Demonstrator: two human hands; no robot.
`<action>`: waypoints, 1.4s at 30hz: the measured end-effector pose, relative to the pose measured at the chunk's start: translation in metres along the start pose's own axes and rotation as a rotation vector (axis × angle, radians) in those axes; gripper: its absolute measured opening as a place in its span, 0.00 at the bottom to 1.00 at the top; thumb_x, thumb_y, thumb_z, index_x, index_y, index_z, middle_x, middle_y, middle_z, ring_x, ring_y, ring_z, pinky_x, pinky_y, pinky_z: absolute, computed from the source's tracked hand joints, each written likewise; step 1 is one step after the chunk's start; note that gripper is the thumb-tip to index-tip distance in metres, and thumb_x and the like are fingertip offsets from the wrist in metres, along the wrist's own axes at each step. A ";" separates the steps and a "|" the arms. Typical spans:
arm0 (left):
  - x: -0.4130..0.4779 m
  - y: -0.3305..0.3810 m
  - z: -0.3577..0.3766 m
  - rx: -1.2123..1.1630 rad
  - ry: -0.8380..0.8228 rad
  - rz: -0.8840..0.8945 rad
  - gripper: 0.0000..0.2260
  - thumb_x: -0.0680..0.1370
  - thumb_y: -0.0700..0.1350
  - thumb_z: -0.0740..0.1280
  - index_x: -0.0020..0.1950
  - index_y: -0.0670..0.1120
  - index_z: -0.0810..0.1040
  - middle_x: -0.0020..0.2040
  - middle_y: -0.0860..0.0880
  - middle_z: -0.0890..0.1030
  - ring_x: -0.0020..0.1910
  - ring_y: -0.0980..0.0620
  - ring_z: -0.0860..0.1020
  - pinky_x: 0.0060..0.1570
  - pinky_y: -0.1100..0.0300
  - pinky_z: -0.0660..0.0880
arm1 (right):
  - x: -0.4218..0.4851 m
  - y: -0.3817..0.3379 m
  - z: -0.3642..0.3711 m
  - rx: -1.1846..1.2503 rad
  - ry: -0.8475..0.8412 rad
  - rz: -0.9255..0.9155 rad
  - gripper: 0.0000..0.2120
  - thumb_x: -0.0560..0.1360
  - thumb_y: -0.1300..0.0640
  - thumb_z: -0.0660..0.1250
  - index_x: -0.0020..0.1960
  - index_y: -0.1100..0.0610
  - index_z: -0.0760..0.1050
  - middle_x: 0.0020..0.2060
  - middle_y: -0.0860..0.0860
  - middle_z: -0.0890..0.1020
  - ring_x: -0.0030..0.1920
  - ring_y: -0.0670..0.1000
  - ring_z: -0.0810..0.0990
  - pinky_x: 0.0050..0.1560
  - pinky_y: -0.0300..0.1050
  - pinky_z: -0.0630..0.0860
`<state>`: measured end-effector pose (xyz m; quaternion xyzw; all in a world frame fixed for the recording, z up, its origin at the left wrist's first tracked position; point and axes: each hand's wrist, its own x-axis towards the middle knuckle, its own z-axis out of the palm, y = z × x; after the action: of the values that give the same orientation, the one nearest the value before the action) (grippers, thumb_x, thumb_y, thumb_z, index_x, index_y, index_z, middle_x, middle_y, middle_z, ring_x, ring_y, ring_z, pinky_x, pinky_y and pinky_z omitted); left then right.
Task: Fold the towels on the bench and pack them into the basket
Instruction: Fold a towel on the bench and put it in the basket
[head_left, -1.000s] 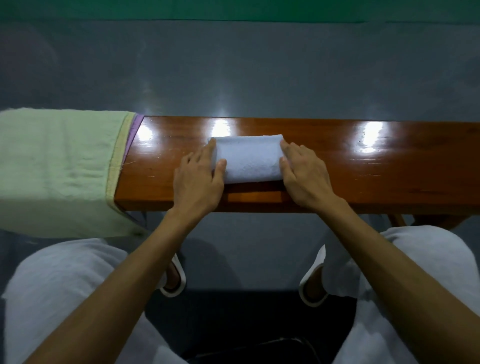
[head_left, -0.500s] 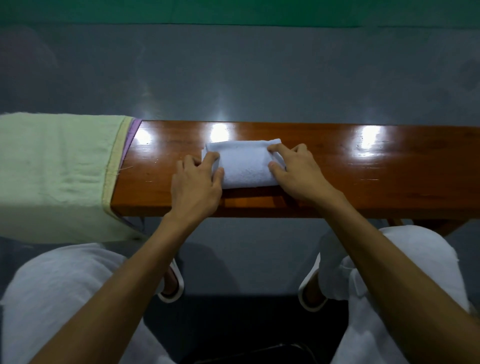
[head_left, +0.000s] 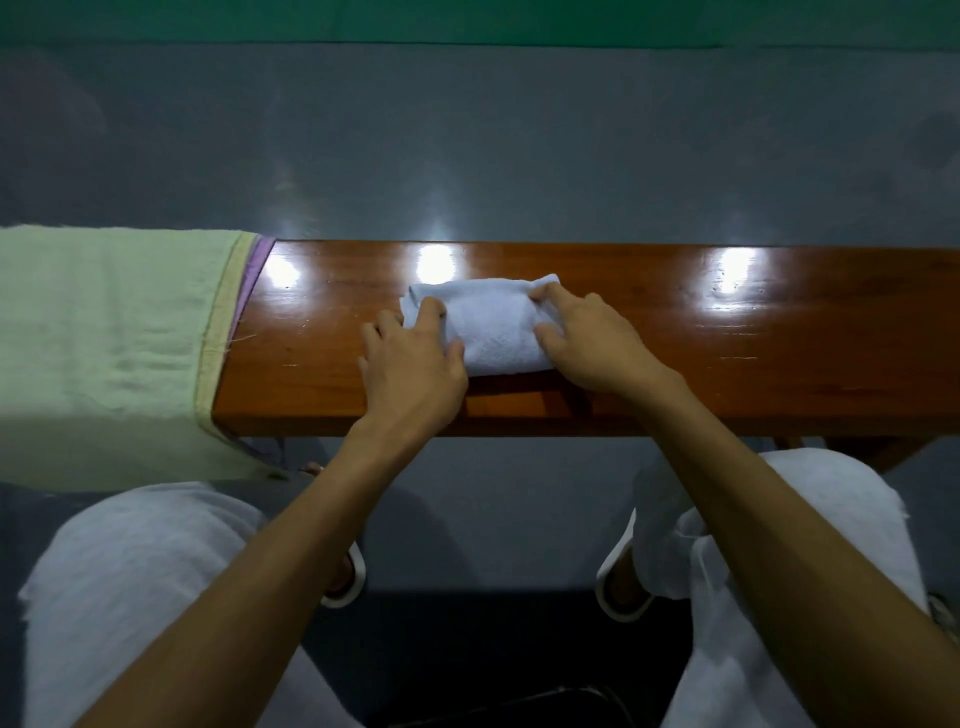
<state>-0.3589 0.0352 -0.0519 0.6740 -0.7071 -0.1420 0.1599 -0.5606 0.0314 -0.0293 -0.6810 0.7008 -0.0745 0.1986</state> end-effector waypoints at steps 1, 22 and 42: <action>0.002 0.000 0.000 -0.029 0.002 0.003 0.18 0.83 0.53 0.63 0.72 0.52 0.68 0.67 0.38 0.70 0.66 0.40 0.67 0.63 0.46 0.69 | 0.002 0.003 0.000 0.052 0.004 -0.010 0.20 0.84 0.48 0.59 0.75 0.45 0.64 0.60 0.60 0.76 0.51 0.58 0.74 0.48 0.48 0.68; 0.021 -0.004 -0.003 -0.538 -0.015 0.031 0.11 0.85 0.46 0.63 0.66 0.53 0.73 0.66 0.50 0.73 0.62 0.55 0.70 0.50 0.66 0.72 | -0.003 0.020 -0.010 0.476 0.148 -0.065 0.15 0.81 0.57 0.66 0.67 0.51 0.71 0.64 0.50 0.74 0.64 0.54 0.76 0.63 0.55 0.79; 0.003 0.086 0.012 -0.678 0.053 0.250 0.13 0.81 0.40 0.66 0.65 0.48 0.77 0.62 0.52 0.78 0.60 0.58 0.75 0.56 0.72 0.72 | -0.053 0.094 -0.051 0.586 0.386 -0.036 0.15 0.80 0.60 0.67 0.65 0.52 0.74 0.56 0.46 0.76 0.60 0.51 0.77 0.61 0.52 0.79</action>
<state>-0.4421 0.0363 -0.0269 0.4946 -0.6924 -0.3303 0.4085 -0.6675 0.0804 -0.0090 -0.5807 0.6621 -0.4034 0.2484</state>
